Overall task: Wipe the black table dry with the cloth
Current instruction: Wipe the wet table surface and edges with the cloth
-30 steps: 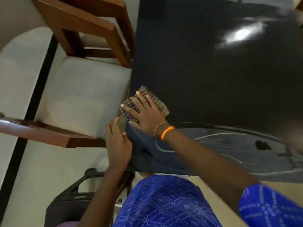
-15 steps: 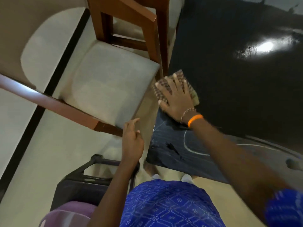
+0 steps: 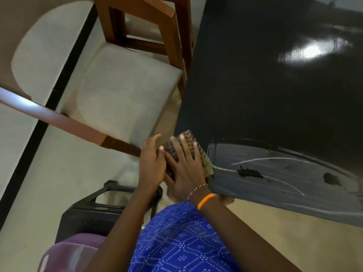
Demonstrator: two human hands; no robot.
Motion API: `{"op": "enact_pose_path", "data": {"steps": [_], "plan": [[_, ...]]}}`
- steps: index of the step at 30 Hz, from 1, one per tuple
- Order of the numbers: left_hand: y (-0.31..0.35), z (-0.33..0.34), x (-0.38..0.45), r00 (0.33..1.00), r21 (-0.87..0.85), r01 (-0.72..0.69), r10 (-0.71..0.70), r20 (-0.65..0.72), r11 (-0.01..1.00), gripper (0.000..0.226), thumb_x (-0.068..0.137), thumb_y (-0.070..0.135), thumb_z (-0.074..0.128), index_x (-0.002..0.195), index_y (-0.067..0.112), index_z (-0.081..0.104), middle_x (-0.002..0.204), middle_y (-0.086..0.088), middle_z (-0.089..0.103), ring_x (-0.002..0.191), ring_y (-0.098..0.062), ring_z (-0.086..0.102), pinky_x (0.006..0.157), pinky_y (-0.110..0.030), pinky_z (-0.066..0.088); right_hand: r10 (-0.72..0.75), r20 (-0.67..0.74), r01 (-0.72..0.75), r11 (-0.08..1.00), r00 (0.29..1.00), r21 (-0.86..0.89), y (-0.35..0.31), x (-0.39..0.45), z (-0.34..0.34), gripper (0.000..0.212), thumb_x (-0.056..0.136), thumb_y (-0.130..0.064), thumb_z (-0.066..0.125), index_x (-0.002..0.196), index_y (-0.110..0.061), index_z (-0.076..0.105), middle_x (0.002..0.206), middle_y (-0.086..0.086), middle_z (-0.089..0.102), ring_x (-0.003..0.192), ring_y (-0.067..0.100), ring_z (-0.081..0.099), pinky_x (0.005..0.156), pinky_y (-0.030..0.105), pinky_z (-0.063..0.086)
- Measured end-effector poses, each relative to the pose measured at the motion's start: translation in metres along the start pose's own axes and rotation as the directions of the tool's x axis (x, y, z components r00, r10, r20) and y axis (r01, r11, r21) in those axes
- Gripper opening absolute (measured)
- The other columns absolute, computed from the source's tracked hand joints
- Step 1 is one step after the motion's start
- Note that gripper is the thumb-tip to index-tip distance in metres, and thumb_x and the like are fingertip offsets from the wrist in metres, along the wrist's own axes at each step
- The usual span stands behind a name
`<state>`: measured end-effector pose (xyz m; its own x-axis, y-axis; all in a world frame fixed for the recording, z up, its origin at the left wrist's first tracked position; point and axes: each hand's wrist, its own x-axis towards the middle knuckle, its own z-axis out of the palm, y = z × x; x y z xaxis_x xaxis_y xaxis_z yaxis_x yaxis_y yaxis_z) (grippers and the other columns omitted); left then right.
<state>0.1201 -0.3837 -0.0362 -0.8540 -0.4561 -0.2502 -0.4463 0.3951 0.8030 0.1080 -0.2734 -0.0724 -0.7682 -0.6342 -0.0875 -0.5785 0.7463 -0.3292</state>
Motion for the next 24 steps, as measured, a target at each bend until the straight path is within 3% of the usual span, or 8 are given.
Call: {"op": "enact_pose_path", "data": {"steps": [3,5,9,12,18,21,24], "plan": [[0.010,0.008,-0.005,0.987,0.053,-0.156,0.158,-0.036,0.986,0.034,0.095,0.012,0.042,0.128,0.012,0.044,0.126,-0.002,0.046,0.112,-0.001,0.039,0.095,-0.013,0.035,0.143,-0.066,-0.143,0.990,0.988,0.005,0.013,0.034,-0.007,0.058,0.086,-0.050,0.035,0.142,-0.033,0.035,0.157,0.014,0.019,0.145,0.035,0.016,0.113,0.058,0.014],[0.017,0.017,-0.007,0.983,0.099,-0.183,0.184,-0.009,0.978,0.039,0.094,0.012,0.043,0.133,0.011,0.041,0.134,-0.006,0.045,0.123,-0.011,0.039,0.100,-0.016,0.029,0.158,-0.041,-0.160,0.987,0.986,-0.028,0.031,0.047,-0.014,0.063,0.082,-0.051,0.029,0.144,-0.037,0.029,0.159,0.011,0.011,0.146,0.034,0.010,0.115,0.055,0.009],[0.026,0.036,-0.012,0.974,0.217,-0.222,0.205,0.099,0.950,0.050,0.088,0.009,0.051,0.136,0.011,0.037,0.141,-0.010,0.038,0.132,-0.020,0.033,0.108,-0.026,0.023,0.227,-0.112,-0.235,0.970,0.967,-0.066,0.083,0.032,-0.025,0.064,0.084,-0.052,0.042,0.145,-0.037,0.028,0.159,0.006,0.014,0.146,0.032,0.012,0.114,0.054,0.013],[0.025,0.042,-0.014,0.965,0.274,-0.246,0.207,0.163,0.930,0.054,0.086,0.011,0.056,0.137,0.009,0.036,0.141,-0.011,0.038,0.134,-0.024,0.031,0.114,-0.036,0.025,0.386,-0.204,-0.405,0.912,0.900,-0.064,0.139,0.000,-0.043,0.064,0.083,-0.050,0.044,0.144,-0.036,0.031,0.158,0.006,0.019,0.145,0.033,0.014,0.114,0.053,0.016],[0.019,0.043,-0.015,0.953,0.332,-0.275,0.212,0.215,0.902,0.056,0.086,0.014,0.058,0.137,0.009,0.035,0.144,-0.011,0.035,0.137,-0.027,0.028,0.113,-0.045,0.026,0.704,-0.272,-0.743,0.666,0.656,-0.067,0.246,-0.064,-0.088,0.069,0.076,-0.056,0.039,0.135,-0.020,0.041,0.146,0.015,0.034,0.144,0.038,0.011,0.112,0.064,0.010],[0.017,0.039,-0.013,0.970,0.279,-0.216,0.173,0.169,0.936,0.060,0.086,0.012,0.059,0.139,0.010,0.032,0.146,-0.012,0.030,0.136,-0.025,0.027,0.112,-0.034,0.022,0.784,-0.272,-0.807,0.589,0.558,0.040,0.258,-0.073,-0.091,0.070,0.077,-0.052,0.041,0.137,-0.014,0.038,0.148,0.016,0.031,0.145,0.037,0.010,0.113,0.061,0.013],[0.015,0.033,-0.005,0.988,0.155,-0.100,0.079,0.134,0.983,0.061,0.087,0.006,0.056,0.140,0.009,0.027,0.145,-0.012,0.030,0.133,-0.023,0.031,0.102,-0.022,0.022,0.770,-0.290,-0.801,0.598,0.568,0.017,0.233,-0.063,-0.077,0.067,0.084,-0.044,0.047,0.142,-0.012,0.032,0.152,0.015,0.028,0.144,0.040,0.012,0.114,0.058,0.015]]}}
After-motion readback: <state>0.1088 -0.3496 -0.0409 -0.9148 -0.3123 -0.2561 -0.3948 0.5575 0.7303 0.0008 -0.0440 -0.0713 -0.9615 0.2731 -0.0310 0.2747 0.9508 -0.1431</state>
